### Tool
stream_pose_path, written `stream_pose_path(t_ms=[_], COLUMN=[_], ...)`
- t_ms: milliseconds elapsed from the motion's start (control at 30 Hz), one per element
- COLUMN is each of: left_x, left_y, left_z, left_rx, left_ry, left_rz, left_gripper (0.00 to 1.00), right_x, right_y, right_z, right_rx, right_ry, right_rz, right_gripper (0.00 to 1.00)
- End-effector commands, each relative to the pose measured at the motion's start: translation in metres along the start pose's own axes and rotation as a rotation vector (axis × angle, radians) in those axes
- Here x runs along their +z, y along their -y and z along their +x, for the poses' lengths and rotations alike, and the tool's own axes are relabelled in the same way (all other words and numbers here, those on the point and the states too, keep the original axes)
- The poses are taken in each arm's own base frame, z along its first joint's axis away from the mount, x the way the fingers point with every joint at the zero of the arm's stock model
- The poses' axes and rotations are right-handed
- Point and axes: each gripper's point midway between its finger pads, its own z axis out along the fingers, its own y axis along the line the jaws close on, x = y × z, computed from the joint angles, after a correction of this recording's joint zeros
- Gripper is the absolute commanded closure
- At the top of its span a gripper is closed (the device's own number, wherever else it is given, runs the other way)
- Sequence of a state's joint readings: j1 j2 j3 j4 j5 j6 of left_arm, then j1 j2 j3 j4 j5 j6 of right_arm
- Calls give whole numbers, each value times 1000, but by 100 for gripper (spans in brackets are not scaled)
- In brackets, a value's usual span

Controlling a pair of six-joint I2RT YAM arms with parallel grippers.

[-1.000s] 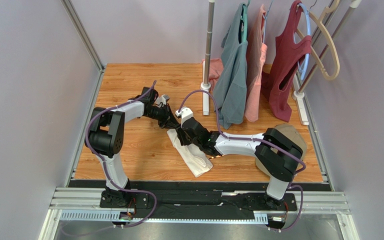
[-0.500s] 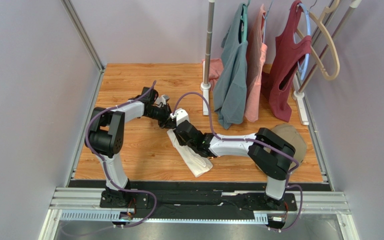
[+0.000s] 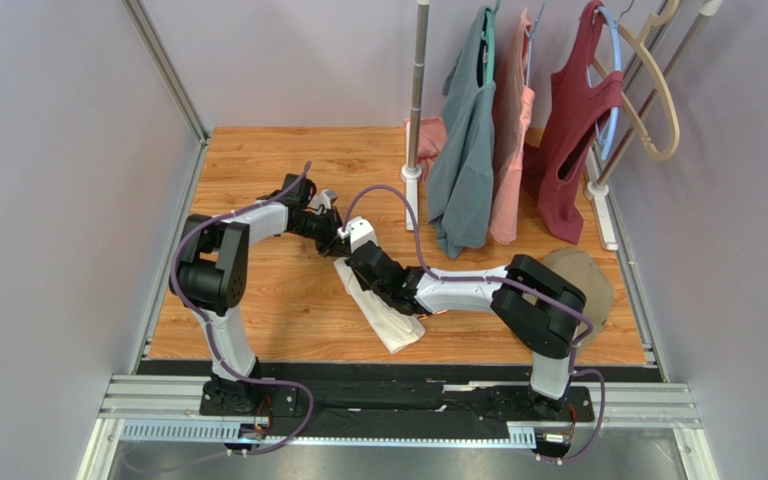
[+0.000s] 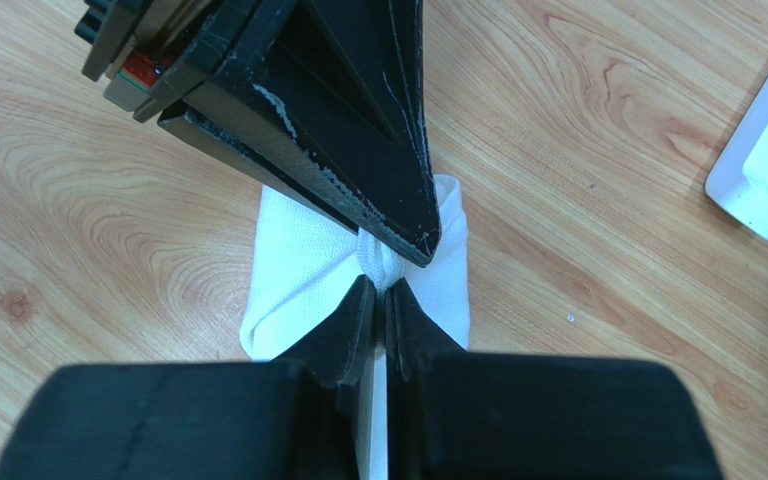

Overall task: Fold the napkin into a case and place the utensils inside
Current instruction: Pick up the top corner of the smaller rectangle folded napkin from the center of the board, then grasp the top corner of the smaller rectangle folded napkin from the folded napkin.

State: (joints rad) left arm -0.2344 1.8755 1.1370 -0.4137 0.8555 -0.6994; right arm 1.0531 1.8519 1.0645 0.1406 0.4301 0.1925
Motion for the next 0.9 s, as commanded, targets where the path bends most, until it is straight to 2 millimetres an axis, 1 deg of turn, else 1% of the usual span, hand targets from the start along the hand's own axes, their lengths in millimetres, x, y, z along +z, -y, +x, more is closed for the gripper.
stream_pose_path(t_ms=[0,33,67,133,167,233,267,300,333,367,400,433,467,500,533,567,600,667,700,767,800,833,867], left_x=[-11,-12,-13,-17,-21,-28,-33,-38,-45,-49,-53,-60,-63,-64,-67,-66,-61,-56,-50,-47,-42,-39,-36], left_y=[19,20,20,18,17,14,11,7,9,2,-4,-5,-8,-16,-15,-15,-17,-15,-20,-19,-23,-23,-22], left_z=[-1,-1,-2,-2,-5,-6,-9,-6,-6,-8,-4,-4,-1,4,8,12,22,30,36,39,39,40,38], left_rx=[40,46,52,72,88,108,124,134,152,161,163,177,180,175,182,182,183,183,181,154,149,140,131], left_ry=[21,23,34,48,76,89,120,121,146,175,176,206,213,210,221,215,191,193,190,215,223,208,204], left_rz=[50,49,37,6,-27,-80,-121,-153,-172,-224,-257,-287,-302,-324,-324,-317,-316,-309,-306,-279,-269,-252,-243], left_gripper=[100,100,98,88,78,72,64,64,64,65,67,72,76,81,91,94,95,94,94,93,92,91,91], right_x=[3,2,1,-2,-3,-6,-7,-8,-9,-10,-10,-10,-11,-12,-12,-12,-11,-12,-13,-14,-16,-17,-18], right_y=[-2,-4,-5,-7,-8,-9,-5,-6,-4,-1,1,-1,2,1,0,2,-1,-1,-1,-1,-3,-3,-1], right_z=[-17,-16,-16,-15,-14,-13,-8,-7,-4,-2,-1,1,3,3,3,3,2,3,3,3,-3,-1,-2], right_rx=[-4,-12,-18,-36,-43,-57,-62,-66,-77,-79,-81,-85,-83,-87,-93,-93,-90,-85,-77,-72,-74,-83,-85], right_ry=[75,72,71,69,65,59,43,38,33,29,24,15,12,12,10,7,5,-1,-1,-4,2,-15,-18], right_rz=[4,-11,-22,-50,-57,-76,-76,-89,-98,-97,-98,-122,-126,-139,-153,-154,-169,-183,-189,-203,-216,-220,-219], right_gripper=[100,100,100,100,100,100,100,100,100,100,100,100,100,100,100,100,100,100,100,100,100,100,100])
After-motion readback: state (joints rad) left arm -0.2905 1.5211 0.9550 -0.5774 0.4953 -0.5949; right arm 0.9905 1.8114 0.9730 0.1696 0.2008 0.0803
